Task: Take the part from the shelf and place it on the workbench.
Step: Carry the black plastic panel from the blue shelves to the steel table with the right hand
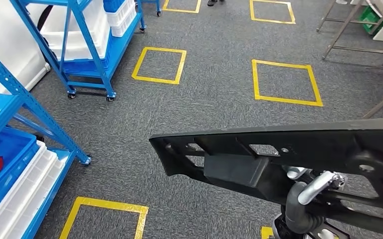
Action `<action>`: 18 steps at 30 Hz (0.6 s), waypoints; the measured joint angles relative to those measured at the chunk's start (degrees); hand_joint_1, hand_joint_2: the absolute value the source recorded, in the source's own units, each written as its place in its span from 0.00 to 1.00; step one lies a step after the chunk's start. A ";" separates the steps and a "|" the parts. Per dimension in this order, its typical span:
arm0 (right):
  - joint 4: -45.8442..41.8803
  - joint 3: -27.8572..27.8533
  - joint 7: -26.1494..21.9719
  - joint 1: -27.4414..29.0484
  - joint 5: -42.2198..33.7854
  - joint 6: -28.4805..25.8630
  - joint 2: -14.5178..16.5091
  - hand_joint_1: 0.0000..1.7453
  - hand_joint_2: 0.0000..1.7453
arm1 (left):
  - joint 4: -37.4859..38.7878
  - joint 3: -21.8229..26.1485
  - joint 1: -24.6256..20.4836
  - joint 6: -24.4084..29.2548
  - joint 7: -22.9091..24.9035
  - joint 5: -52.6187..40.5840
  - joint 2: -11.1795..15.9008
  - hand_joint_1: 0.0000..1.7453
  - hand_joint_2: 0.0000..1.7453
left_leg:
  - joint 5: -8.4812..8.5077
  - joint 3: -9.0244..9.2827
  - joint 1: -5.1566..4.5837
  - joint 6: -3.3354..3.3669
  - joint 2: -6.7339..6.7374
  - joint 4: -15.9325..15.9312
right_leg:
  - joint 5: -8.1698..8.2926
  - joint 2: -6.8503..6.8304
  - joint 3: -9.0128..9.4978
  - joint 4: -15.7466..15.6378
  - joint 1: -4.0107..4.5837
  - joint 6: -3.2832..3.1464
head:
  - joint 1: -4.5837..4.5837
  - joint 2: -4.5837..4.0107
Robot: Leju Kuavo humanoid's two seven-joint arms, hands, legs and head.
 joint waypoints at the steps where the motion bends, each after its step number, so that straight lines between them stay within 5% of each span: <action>1: 0.18 0.29 0.00 -0.28 -0.03 -0.26 -0.04 1.00 1.00 | 0.00 0.11 -0.03 0.04 -0.08 0.13 -0.17 0.00 0.00 | 0.16 -0.01 0.03 0.34 0.68 -0.21 | -1.23 -1.60 -0.99 2.03 0.01 0.23 | 0.00 0.00; 4: 0.98 1.39 0.00 -1.05 0.18 -0.99 -0.14 1.00 1.00 | -0.01 0.67 0.20 0.24 -0.31 0.46 -0.61 0.00 0.00 | 0.15 -0.15 -0.27 0.72 2.85 -0.26 | -6.30 -5.21 -6.45 13.08 -0.30 0.85 | 0.00 0.00; 6: 1.56 1.91 0.00 -1.15 0.31 -1.16 -0.22 1.00 1.00 | -0.01 0.93 0.25 0.33 -0.36 0.56 -0.91 0.00 0.00 | 0.02 -0.13 -0.38 0.69 4.38 -0.24 | -6.15 -5.65 -7.61 15.37 -0.55 1.02 | 0.00 0.00; 8: 2.00 2.37 0.00 -1.43 0.42 -1.15 -0.32 1.00 1.00 | -0.01 1.07 0.12 0.43 -0.35 0.66 -1.18 0.00 0.00 | -0.16 0.09 -0.41 0.50 5.69 -0.24 | -2.53 -6.69 -4.10 8.77 -0.55 0.81 | 0.00 0.00; 10: 2.39 2.93 0.00 -2.10 0.26 -1.15 -0.44 1.00 1.00 | -0.01 1.26 0.04 0.68 -0.34 0.73 -1.52 0.00 0.00 | -0.41 0.40 -0.54 0.11 6.82 -0.27 | -0.18 -9.14 -0.12 1.15 -0.04 0.21 | 0.00 0.00; 12: 2.81 3.55 0.00 -2.98 -0.39 -1.16 -0.63 1.00 1.00 | -0.01 1.40 0.01 0.96 -0.43 0.72 -1.86 0.00 0.00 | -0.61 0.67 -0.58 -0.51 7.91 -0.39 | -0.05 -10.06 0.91 -1.36 0.53 -0.44 | 0.00 0.00; 14: 3.14 3.92 0.00 -3.62 -1.26 -1.17 -0.87 1.00 1.00 | -0.01 1.44 -0.13 1.10 -0.77 0.67 -2.20 0.00 0.00 | -0.79 1.00 -0.44 -1.22 8.70 -0.55 | 0.27 -8.65 0.97 -1.83 0.48 -1.05 | 0.00 0.00; 16: 3.33 4.10 0.00 -4.07 -1.92 -1.16 -1.09 1.00 1.00 | -0.01 1.60 -0.23 1.11 -1.35 0.64 -2.47 0.00 0.00 | -2.07 0.60 -0.20 -1.73 6.63 1.11 | 0.71 -7.33 1.46 -2.55 0.15 -1.71 | 0.00 0.00; 18: 3.43 4.27 0.00 -4.31 -2.23 -1.15 -1.22 1.00 1.00 | -0.01 2.05 -0.06 0.94 -1.84 0.62 -2.47 0.00 0.00 | -5.37 -2.28 -0.03 -2.01 3.38 7.38 | 0.90 -6.00 1.74 -2.86 0.04 -2.15 | 0.00 0.00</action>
